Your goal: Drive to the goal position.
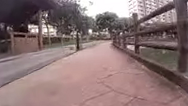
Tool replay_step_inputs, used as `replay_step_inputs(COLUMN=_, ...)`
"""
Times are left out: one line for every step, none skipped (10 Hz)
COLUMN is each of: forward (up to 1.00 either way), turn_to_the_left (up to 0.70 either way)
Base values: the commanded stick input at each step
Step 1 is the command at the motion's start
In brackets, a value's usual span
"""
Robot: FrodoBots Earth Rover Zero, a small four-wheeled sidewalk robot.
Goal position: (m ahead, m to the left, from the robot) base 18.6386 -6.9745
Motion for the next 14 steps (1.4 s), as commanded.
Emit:
replay_step_inputs(forward=0.70, turn_to_the_left=0.00)
replay_step_inputs(forward=0.70, turn_to_the_left=0.00)
replay_step_inputs(forward=0.70, turn_to_the_left=0.00)
replay_step_inputs(forward=0.70, turn_to_the_left=0.00)
replay_step_inputs(forward=0.70, turn_to_the_left=0.00)
replay_step_inputs(forward=0.70, turn_to_the_left=0.00)
replay_step_inputs(forward=0.70, turn_to_the_left=0.00)
replay_step_inputs(forward=0.70, turn_to_the_left=0.00)
replay_step_inputs(forward=0.70, turn_to_the_left=0.00)
replay_step_inputs(forward=0.70, turn_to_the_left=0.00)
replay_step_inputs(forward=0.70, turn_to_the_left=0.00)
replay_step_inputs(forward=0.70, turn_to_the_left=0.00)
replay_step_inputs(forward=0.70, turn_to_the_left=0.00)
replay_step_inputs(forward=0.70, turn_to_the_left=0.00)
